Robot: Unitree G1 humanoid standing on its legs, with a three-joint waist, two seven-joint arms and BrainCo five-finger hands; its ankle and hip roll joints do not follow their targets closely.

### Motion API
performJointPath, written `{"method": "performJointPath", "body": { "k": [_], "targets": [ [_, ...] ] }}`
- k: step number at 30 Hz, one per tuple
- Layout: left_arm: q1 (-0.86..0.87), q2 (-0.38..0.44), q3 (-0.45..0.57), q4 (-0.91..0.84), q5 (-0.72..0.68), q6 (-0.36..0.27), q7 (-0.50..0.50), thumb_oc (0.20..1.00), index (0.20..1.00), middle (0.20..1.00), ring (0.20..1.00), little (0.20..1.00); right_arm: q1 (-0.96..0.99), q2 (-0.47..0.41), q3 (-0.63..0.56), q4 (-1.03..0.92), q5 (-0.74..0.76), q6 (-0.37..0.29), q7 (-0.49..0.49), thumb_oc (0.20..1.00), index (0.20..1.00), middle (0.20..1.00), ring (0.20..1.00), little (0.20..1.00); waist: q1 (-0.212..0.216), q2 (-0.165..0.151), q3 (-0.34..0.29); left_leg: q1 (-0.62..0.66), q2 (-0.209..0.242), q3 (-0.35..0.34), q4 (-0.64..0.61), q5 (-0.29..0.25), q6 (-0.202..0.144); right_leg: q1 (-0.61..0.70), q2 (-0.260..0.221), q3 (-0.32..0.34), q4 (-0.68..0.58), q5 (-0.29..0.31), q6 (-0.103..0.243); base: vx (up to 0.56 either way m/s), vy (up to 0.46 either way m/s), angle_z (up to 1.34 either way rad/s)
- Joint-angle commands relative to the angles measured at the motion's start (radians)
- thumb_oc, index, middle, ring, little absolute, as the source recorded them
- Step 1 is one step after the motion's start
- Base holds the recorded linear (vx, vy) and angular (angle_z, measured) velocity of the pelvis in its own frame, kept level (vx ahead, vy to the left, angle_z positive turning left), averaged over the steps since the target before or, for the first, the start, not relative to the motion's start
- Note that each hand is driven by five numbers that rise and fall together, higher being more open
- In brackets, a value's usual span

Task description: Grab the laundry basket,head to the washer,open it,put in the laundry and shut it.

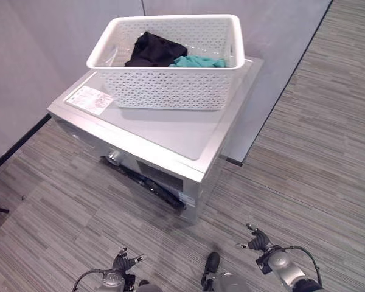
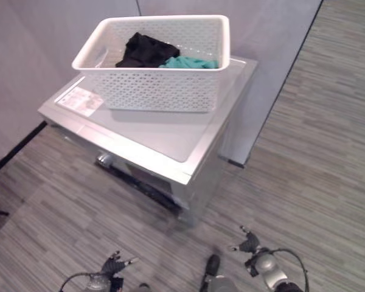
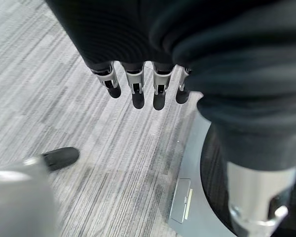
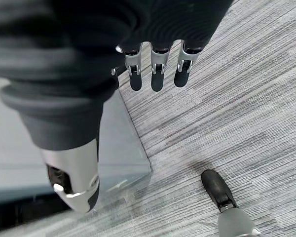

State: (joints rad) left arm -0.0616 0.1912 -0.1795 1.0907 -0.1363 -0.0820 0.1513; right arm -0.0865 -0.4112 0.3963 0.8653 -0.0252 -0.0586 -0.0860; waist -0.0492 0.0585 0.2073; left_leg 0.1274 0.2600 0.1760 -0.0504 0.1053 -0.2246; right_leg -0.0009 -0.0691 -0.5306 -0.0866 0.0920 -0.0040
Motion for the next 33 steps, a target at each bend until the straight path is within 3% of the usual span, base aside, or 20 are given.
{"method": "performJointPath", "body": {
  "k": [1,2,6,11,15,21,28,33],
  "targets": [
    [0.03,0.037,-0.07,-0.035,0.082,-0.006,0.0,1.0,1.0,1.0,1.0,1.0,-0.067,0.014,0.027,-0.044,-0.04,-0.011,-0.006,1.0,1.0,1.0,1.0,1.0,0.017,0.006,-0.062,-0.044,-0.048,-0.014,0.059,-0.202,0.083,-0.06,-0.136,0.133,-0.001,-0.096,0.13,-0.03,0.2,0.24],
    [0.03,0.037,-0.07,-0.035,0.082,-0.005,-0.001,1.0,1.0,1.0,1.0,1.0,-0.068,0.014,0.027,-0.044,-0.04,-0.011,-0.006,1.0,1.0,1.0,1.0,1.0,0.017,0.006,-0.062,-0.044,-0.049,-0.015,0.058,-0.202,0.084,-0.06,-0.137,0.133,-0.001,-0.096,0.131,-0.02,0.353,0.16],
    [0.069,0.063,-0.083,-0.039,0.091,-0.015,-0.005,1.0,1.0,1.0,1.0,1.0,-0.217,0.019,0.07,-0.029,-0.074,-0.012,-0.022,1.0,1.0,1.0,1.0,1.0,0.061,-0.018,-0.052,-0.033,-0.122,-0.039,-0.004,-0.222,0.134,-0.067,-0.206,0.141,-0.001,-0.031,0.175,0.0,0.232,0.12],
    [0.069,0.077,-0.075,-0.032,0.085,-0.022,0.005,1.0,1.0,1.0,1.0,1.0,-0.322,0.013,0.081,-0.019,-0.054,-0.015,-0.037,1.0,1.0,1.0,1.0,1.0,0.079,-0.026,-0.028,-0.061,-0.143,-0.057,-0.005,-0.218,0.147,-0.092,-0.225,0.161,-0.001,-0.003,0.185,-0.05,0.047,0.27],
    [0.06,0.08,-0.061,-0.015,0.026,-0.04,0.025,1.0,1.0,1.0,1.0,1.0,-0.458,0.028,0.094,0.024,0.015,-0.028,-0.056,1.0,1.0,1.0,1.0,1.0,0.115,-0.032,0.001,-0.116,-0.166,-0.054,-0.022,-0.199,0.152,-0.151,-0.262,0.126,-0.001,0.036,0.203,-0.09,0.02,0.06],
    [0.067,0.079,-0.08,-0.117,-0.096,-0.087,0.029,1.0,1.0,1.0,1.0,1.0,-0.573,-0.055,0.071,0.059,0.052,-0.044,-0.109,1.0,1.0,1.0,1.0,1.0,0.141,0.008,0.067,-0.267,-0.173,-0.099,0.001,-0.145,0.133,-0.205,-0.301,0.098,-0.001,0.05,0.21,-0.06,-0.019,0.22],
    [0.093,0.078,-0.105,-0.205,-0.175,-0.118,0.022,1.0,1.0,1.0,1.0,1.0,-0.644,-0.093,0.035,0.138,0.094,-0.061,-0.149,1.0,1.0,1.0,1.0,1.0,0.18,0.057,0.093,-0.356,-0.183,-0.147,-0.004,-0.107,0.131,-0.248,-0.309,0.086,-0.001,0.047,0.211,-0.03,-0.028,0.2],
    [0.087,0.076,-0.119,-0.211,-0.198,-0.125,0.032,1.0,1.0,1.0,1.0,1.0,-0.681,-0.045,0.024,0.181,0.132,-0.067,-0.166,1.0,1.0,1.0,1.0,1.0,0.197,0.071,0.09,-0.378,-0.187,-0.163,-0.016,-0.093,0.129,-0.261,-0.31,0.08,-0.001,0.044,0.214,-0.01,-0.013,0.16]
  ]
}}
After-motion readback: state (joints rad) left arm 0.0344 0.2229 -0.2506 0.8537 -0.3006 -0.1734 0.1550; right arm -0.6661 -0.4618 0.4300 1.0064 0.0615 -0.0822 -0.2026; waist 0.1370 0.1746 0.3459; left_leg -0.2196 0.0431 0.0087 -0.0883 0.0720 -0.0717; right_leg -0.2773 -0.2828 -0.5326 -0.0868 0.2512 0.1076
